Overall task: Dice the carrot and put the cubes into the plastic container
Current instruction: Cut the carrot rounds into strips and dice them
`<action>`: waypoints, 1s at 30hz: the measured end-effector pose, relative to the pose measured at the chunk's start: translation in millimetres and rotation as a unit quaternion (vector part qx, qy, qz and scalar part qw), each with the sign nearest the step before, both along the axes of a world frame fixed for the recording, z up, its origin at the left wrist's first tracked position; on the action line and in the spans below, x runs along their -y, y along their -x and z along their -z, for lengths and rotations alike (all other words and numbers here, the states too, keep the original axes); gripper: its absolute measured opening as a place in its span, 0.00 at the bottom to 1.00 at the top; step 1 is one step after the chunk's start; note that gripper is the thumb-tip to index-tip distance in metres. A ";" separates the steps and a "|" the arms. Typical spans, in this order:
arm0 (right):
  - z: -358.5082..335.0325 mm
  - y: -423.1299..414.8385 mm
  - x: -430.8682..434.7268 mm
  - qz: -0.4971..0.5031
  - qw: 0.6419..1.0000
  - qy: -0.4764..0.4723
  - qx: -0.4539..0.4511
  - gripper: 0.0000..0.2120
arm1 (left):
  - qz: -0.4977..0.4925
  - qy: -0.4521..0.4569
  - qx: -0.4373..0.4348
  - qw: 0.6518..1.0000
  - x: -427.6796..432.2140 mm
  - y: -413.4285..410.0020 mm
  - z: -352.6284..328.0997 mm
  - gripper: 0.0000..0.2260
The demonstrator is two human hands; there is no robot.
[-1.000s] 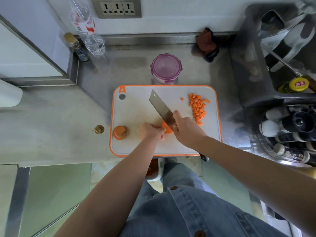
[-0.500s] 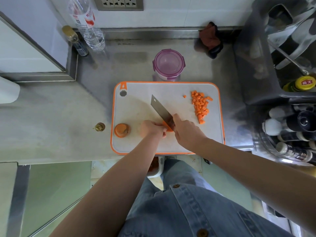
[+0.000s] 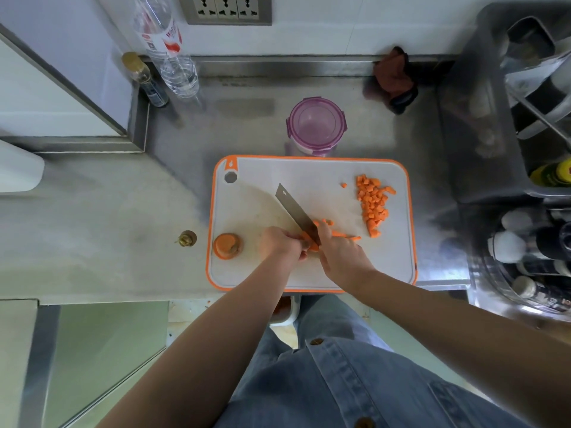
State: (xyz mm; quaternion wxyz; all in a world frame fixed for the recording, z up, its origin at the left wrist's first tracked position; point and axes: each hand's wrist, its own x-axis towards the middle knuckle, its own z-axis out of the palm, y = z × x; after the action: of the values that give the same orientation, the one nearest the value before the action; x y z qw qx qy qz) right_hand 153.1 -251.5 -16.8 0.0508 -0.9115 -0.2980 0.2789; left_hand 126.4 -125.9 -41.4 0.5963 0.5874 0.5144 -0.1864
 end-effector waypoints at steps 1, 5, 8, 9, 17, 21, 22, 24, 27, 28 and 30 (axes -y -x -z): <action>0.4 -0.9 0.8 0.002 1.000 -0.001 -0.001 0.23 | 0.002 0.000 0.002 1.000 0.0 0.4 1.0 0.05; 0.5 -0.7 2.7 0.002 1.000 -0.006 0.001 0.23 | 0.001 0.006 0.013 1.000 1.3 4.2 2.5 0.05; -1.2 -3.4 4.2 0.005 1.000 -0.014 -0.009 0.18 | -0.015 -0.002 0.015 1.000 4.4 8.6 3.1 0.07; -2.9 -5.3 4.5 0.012 1.000 -0.018 -0.016 0.16 | -0.018 -0.009 0.013 1.000 5.7 10.2 3.4 0.07; -27.2 -10.3 3.9 0.012 0.998 -0.058 -0.009 0.07 | -0.067 -0.024 0.018 0.997 15.0 18.4 -0.7 0.07; -32.7 -6.1 3.0 -0.007 0.999 -0.036 0.006 0.07 | -0.102 -0.017 0.021 0.994 19.2 20.9 -1.2 0.08; -32.3 -5.0 3.3 -0.009 0.999 -0.031 0.007 0.08 | -0.109 -0.016 0.022 0.994 20.0 21.3 -1.1 0.08; -30.3 -3.3 4.1 -0.008 1.000 -0.027 0.007 0.10 | -0.125 -0.008 0.027 0.992 20.9 21.6 -1.3 0.08; -26.9 -1.3 6.9 0.005 1.000 -0.024 0.001 0.16 | -0.134 -0.002 0.026 0.991 21.7 22.0 -1.8 0.08; -26.1 -0.7 8.4 0.009 1.000 -0.024 -0.004 0.18 | -0.140 0.000 0.027 0.990 21.9 21.9 -1.8 0.09; -24.2 0.6 11.2 0.021 0.999 -0.031 -0.017 0.21 | -0.148 0.004 0.030 0.989 22.4 21.3 -1.0 0.09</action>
State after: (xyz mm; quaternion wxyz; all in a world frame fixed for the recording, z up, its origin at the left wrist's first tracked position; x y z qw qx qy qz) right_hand 152.5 -262.7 7.4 0.0894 -0.9107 -0.2866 0.2836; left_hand 105.0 -148.3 -40.4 0.6345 0.5082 0.5767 -0.0806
